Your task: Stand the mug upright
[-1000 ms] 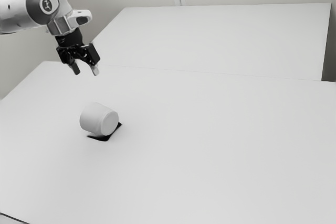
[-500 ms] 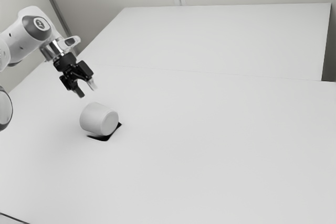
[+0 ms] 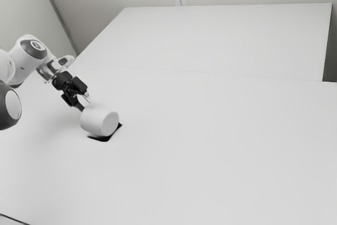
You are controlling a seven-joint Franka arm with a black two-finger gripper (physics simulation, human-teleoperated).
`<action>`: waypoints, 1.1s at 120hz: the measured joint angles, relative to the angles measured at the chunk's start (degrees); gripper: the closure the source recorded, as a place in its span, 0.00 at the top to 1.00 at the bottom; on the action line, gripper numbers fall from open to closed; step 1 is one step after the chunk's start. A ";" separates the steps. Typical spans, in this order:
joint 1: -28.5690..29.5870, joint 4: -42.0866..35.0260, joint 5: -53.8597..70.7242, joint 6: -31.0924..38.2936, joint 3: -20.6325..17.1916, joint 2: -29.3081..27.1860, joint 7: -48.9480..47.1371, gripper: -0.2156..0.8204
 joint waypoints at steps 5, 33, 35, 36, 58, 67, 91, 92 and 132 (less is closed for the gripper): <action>-0.06 -0.65 -0.46 -0.40 -0.03 -0.06 0.45 0.77; -0.61 -3.43 -2.67 -2.63 -0.07 -0.49 1.74 0.77; -0.64 -3.55 -2.79 -2.74 -0.07 -0.50 1.79 0.77; -0.66 -3.60 -2.84 -2.80 -0.06 -0.51 1.82 0.77; -0.76 -4.90 -3.46 -3.56 -0.05 -1.46 2.29 0.62; -0.91 -4.95 -3.53 -3.93 -0.05 -2.07 2.30 0.55; -2.19 -5.06 -3.59 -4.72 0.03 -2.23 2.10 0.37; -2.26 -5.06 -3.59 -4.73 0.03 -2.22 2.09 0.36; -3.83 -5.48 -3.59 -4.69 0.04 -2.25 1.86 0.13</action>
